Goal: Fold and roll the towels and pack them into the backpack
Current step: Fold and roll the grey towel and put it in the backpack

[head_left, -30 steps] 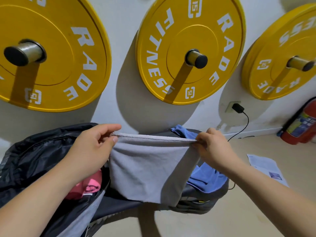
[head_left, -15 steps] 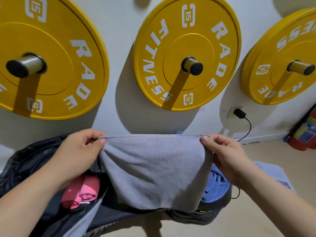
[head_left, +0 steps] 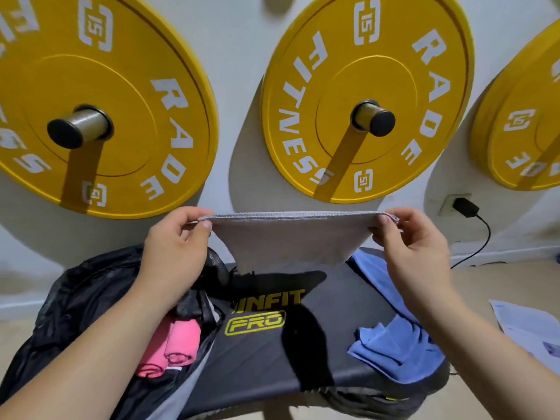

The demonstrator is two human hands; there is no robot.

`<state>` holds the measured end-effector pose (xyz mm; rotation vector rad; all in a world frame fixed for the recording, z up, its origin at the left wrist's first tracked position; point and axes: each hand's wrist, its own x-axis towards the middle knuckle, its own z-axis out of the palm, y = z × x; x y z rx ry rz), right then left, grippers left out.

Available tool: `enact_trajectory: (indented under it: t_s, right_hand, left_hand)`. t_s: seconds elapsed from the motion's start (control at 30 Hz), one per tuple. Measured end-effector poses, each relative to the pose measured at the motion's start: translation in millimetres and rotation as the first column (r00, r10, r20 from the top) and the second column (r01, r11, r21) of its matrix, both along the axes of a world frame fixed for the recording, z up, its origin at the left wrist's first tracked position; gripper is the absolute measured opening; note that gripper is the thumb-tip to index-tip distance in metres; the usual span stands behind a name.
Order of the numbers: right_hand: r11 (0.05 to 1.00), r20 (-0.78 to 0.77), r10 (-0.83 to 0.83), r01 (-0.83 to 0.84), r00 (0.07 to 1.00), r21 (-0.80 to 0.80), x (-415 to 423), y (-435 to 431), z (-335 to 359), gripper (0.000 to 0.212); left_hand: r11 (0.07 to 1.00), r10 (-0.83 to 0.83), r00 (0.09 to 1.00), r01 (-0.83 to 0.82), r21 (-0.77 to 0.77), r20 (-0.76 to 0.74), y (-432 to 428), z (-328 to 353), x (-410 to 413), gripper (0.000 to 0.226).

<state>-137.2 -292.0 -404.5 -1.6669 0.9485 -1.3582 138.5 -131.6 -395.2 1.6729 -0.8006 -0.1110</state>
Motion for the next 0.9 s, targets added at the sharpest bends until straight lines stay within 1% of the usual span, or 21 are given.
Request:
enact_trajectory:
  t_s: [0.07,0.1,0.17,0.23,0.3,0.33,0.4,0.5,0.57,0.6,0.67,0.73,0.77,0.83,0.9]
  right_hand:
    - [1.000,-0.080,0.002,-0.002,0.997,-0.008,-9.3,0.2,-8.0,0.010]
    - [1.000,-0.124,0.002,-0.002,0.992,0.006,-14.9,-0.2,-14.0,0.010]
    - [0.997,-0.242,0.032,-0.016,0.970,0.070,-27.4,-1.8,-31.4,0.012]
    - [0.983,-0.395,0.125,-0.059,0.910,0.175,-41.0,0.1,-53.3,0.015]
    - [0.952,-0.548,0.262,-0.119,0.794,0.284,-52.9,7.8,-73.3,0.015]
    - [0.932,-0.602,0.331,-0.150,0.727,0.331,-57.8,13.2,-81.1,0.015]
    - [0.887,-0.643,0.443,-0.204,0.625,0.414,-65.2,24.5,-89.8,0.014]
    - [0.819,-0.655,0.567,-0.252,0.500,0.516,-74.8,39.9,-90.9,0.015]
    - [0.775,-0.644,0.625,-0.247,0.441,0.582,-82.2,46.0,-90.1,0.013]
    - [0.756,-0.627,0.644,-0.241,0.439,0.608,-85.2,47.8,-88.6,0.013]
    - [0.710,-0.558,0.678,-0.230,0.478,0.666,-88.6,50.6,-86.2,0.015]
    - [0.676,-0.505,0.689,-0.212,0.520,0.705,-88.5,53.4,-82.8,0.016]
    - [0.676,-0.505,0.685,-0.199,0.525,0.710,-87.9,54.1,-81.8,0.017]
    - [0.697,-0.540,0.666,-0.173,0.515,0.696,-85.5,55.7,-81.8,0.020]
    - [0.728,-0.580,0.630,-0.131,0.516,0.673,-81.6,55.1,-84.3,0.024]
  left_hand:
    - [0.998,-0.040,0.999,0.041,0.041,-0.016,0.6,-10.8,-1.4,0.016]
    - [0.993,-0.075,0.997,0.076,0.091,-0.013,1.9,-19.5,-3.8,0.016]
    - [0.957,-0.168,0.986,0.164,0.240,-0.005,6.6,-41.9,-8.0,0.018]
    - [0.860,-0.294,0.956,0.264,0.437,0.001,15.7,-66.4,-8.0,0.020]
    - [0.732,-0.407,0.913,0.319,0.602,0.011,26.8,-85.8,-5.1,0.020]
    - [0.687,-0.445,0.896,0.333,0.645,0.011,32.0,-92.7,-4.0,0.020]
    - [0.609,-0.503,0.864,0.355,0.709,-0.001,41.5,-101.1,-3.5,0.022]
    - [0.461,-0.561,0.825,0.373,0.805,-0.061,53.6,-105.6,-5.6,0.017]
    - [0.355,-0.592,0.795,0.399,0.845,-0.127,61.7,-104.8,-10.9,0.015]
    - [0.313,-0.600,0.783,0.417,0.853,-0.162,65.4,-104.1,-13.5,0.016]
    - [0.260,-0.580,0.777,0.460,0.849,-0.243,71.2,-102.7,-18.8,0.017]
    - [0.234,-0.538,0.780,0.503,0.832,-0.321,73.7,-102.7,-21.6,0.017]
    - [0.227,-0.527,0.779,0.514,0.828,-0.340,73.6,-103.4,-22.2,0.017]
    - [0.231,-0.513,0.787,0.512,0.828,-0.343,72.1,-105.1,-25.3,0.018]
    - [0.289,-0.491,0.819,0.475,0.831,-0.298,66.9,-108.1,-28.3,0.019]
